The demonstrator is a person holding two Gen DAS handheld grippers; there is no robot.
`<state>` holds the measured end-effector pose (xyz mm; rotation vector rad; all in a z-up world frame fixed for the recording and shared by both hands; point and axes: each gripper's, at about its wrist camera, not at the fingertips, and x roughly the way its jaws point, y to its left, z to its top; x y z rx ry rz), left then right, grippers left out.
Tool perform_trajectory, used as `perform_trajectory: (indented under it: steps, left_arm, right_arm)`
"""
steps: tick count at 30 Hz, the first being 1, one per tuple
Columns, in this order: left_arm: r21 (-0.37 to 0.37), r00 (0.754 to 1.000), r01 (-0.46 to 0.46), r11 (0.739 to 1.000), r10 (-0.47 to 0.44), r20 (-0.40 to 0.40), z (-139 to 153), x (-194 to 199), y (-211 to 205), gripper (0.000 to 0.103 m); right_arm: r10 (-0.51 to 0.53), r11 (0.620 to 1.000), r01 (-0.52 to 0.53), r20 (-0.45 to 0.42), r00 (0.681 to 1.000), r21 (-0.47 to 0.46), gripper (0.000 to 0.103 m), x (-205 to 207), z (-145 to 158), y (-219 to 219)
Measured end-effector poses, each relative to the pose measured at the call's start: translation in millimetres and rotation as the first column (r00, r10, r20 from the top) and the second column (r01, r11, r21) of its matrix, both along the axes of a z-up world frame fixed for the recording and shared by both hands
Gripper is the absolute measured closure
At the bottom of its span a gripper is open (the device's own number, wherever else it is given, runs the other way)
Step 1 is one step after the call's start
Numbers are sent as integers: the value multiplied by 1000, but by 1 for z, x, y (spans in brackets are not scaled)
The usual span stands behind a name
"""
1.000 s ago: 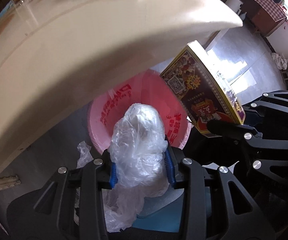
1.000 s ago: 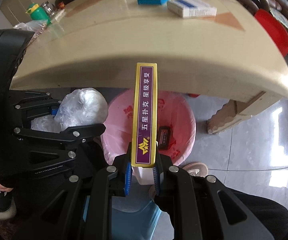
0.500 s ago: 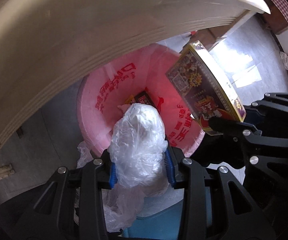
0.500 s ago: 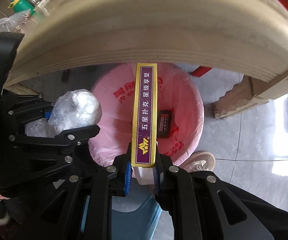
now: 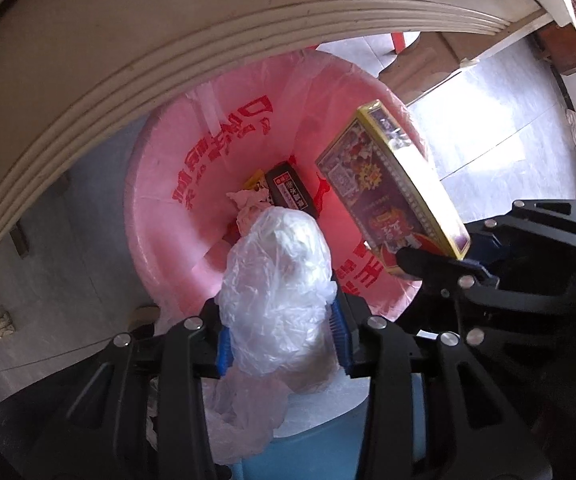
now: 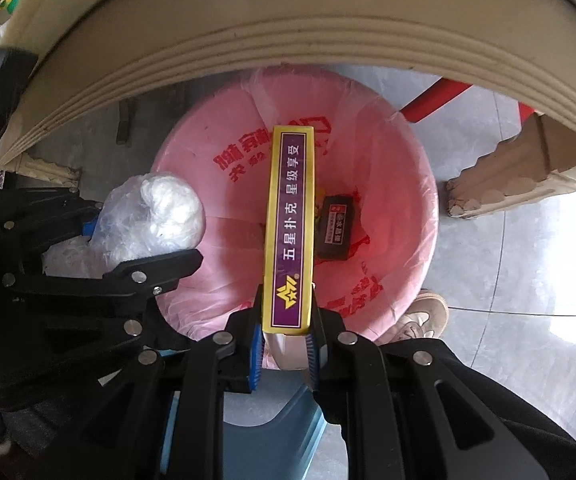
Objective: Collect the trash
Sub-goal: 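Open both tools to drop the clear bag and card box into the bin, then move both open tools back over the table toward the medicine boxes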
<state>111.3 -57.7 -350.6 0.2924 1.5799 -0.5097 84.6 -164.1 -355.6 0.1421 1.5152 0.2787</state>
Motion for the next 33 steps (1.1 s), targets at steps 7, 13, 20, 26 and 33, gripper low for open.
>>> perform_trajectory:
  steps: [7,13,20,26,33]
  left_arm:
    - [99,1000,9,995,-12,25,-4,0,1,43]
    - [105,1000,19,994,-21,20,-4,0,2,38]
    - [78,1000,16,997,-16,8,-3,0,3,32]
    - [84,1000,16,996,-17,11,-2,0,3,32]
    - [104,999,25,994,-28,28,-3,0,3,32]
  right_arm:
    - [-58,998,58,10,998,-18,57,3,-1,-12]
    - [-73,997,74,20,997,-21,52,3,1,-18]
    - [-100,995,101,23,995,-6,49,6,7,-22]
    - [-100,995,101,24,995,-7,49,6,7,-24]
    - [-97,995,97,18,995,-9,49,7,7,-24]
